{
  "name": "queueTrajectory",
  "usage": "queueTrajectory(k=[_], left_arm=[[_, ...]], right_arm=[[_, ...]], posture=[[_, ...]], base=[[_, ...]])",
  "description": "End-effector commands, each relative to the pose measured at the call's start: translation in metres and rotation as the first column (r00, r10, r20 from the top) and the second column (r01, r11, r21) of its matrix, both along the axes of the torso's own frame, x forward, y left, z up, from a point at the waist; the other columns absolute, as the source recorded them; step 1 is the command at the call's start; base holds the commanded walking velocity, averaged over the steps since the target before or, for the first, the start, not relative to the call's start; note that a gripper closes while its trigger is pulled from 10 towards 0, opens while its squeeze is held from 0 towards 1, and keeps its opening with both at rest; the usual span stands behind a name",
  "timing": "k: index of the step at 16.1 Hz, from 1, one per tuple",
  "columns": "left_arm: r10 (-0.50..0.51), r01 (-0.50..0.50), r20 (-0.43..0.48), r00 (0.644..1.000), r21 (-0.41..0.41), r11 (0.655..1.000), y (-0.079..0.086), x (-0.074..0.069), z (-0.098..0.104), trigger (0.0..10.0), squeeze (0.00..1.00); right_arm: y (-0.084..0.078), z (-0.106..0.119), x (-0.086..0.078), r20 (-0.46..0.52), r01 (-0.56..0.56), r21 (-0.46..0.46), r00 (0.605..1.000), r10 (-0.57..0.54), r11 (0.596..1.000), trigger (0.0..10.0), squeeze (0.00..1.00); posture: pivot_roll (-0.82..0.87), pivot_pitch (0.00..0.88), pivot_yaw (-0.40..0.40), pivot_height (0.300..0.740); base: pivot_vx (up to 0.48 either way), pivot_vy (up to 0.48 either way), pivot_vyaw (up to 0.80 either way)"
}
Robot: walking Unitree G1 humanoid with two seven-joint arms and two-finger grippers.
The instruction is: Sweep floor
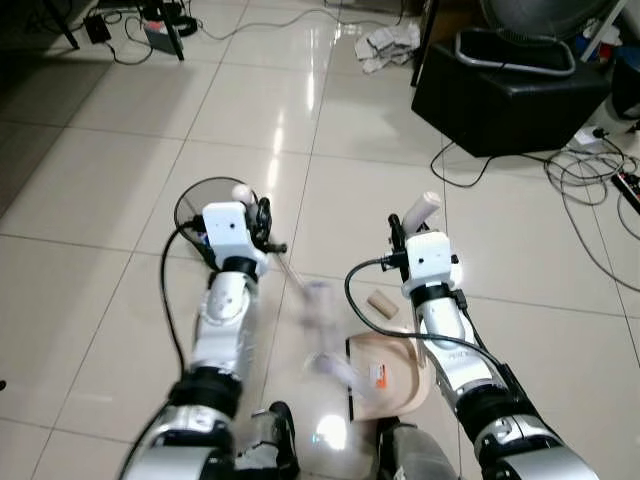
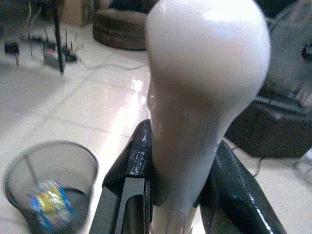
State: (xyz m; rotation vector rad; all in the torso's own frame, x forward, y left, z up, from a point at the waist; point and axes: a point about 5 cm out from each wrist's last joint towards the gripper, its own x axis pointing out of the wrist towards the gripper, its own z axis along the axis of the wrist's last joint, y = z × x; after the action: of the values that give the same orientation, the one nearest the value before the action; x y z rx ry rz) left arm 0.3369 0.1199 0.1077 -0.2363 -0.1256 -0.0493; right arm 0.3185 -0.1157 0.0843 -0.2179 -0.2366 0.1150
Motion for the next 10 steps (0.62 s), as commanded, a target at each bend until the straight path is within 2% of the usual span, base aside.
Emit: queueTrajectory(k=[1, 2, 3, 5, 6, 7, 8, 10], left_arm=[[0.020, -0.022, -0.032, 0.999, -0.060, 0.998, 0.001, 0.000, -0.002, 10.0, 0.00], [0.036, -0.039, -0.032, 0.999, -0.119, 0.992, 0.001, 0.003, 0.003, 10.0, 0.00], [0.022, -0.025, -0.024, 0.999, -0.145, 0.989, 0.001, 0.004, 0.009, 10.0, 0.00], [-0.019, 0.018, -0.004, 1.000, -0.130, 0.991, 0.000, 0.005, 0.014, 10.0, 0.00], [-0.086, 0.089, 0.040, 0.995, -0.072, 0.993, 0.001, 0.005, 0.022, 10.0, 0.00], [-0.100, 0.103, 0.051, 0.994, -0.057, 0.993, 0.001, 0.005, 0.024, 10.0, 0.00], [-0.145, 0.144, 0.099, 0.985, 0.018, 0.989, 0.005, 0.005, 0.033, 10.0, 0.00], [-0.202, 0.182, 0.166, 0.965, 0.130, 0.975, 0.019, 0.008, 0.052, 10.0, 0.00]], right_arm=[[-0.001, -0.004, -0.001, -0.016, 0.020, 0.032, 1.000, -0.019, 0.999, 10.0, 0.00], [-0.004, -0.002, 0.001, -0.017, 0.035, 0.054, 0.999, -0.034, 0.998, 10.0, 0.00], [-0.008, 0.001, 0.002, -0.008, 0.053, 0.087, 0.999, -0.052, 0.995, 10.0, 0.00], [-0.012, 0.006, 0.004, 0.010, 0.066, 0.123, 0.998, -0.068, 0.990, 10.0, 0.00], [-0.020, 0.013, 0.005, 0.043, 0.076, 0.156, 0.996, -0.083, 0.985, 10.0, 0.00], [-0.021, 0.014, 0.005, 0.051, 0.077, 0.163, 0.995, -0.087, 0.984, 10.0, 0.00], [-0.027, 0.018, 0.004, 0.073, 0.083, 0.181, 0.993, -0.098, 0.980, 10.0, 0.00], [-0.036, 0.023, 0.003, 0.096, 0.092, 0.206, 0.989, -0.114, 0.974, 10.0, 0.00]], posture=[[0.03, 0.251, 0.040, 0.740], [0.03, 0.248, 0.040, 0.740], [0.03, 0.243, 0.042, 0.740], [0.03, 0.238, 0.044, 0.740], [0.03, 0.226, 0.047, 0.740], [0.03, 0.226, 0.047, 0.740], [0.03, 0.216, 0.050, 0.740], [0.03, 0.201, 0.054, 0.740]], base=[[0.000, 0.000, 0.00], [0.000, 0.000, 0.00], [0.000, 0.000, 0.00], [0.000, 0.000, 0.00], [0.000, 0.000, 0.00], [0.000, 0.000, 0.00], [0.000, 0.000, 0.00], [0.000, 0.000, 0.00]])
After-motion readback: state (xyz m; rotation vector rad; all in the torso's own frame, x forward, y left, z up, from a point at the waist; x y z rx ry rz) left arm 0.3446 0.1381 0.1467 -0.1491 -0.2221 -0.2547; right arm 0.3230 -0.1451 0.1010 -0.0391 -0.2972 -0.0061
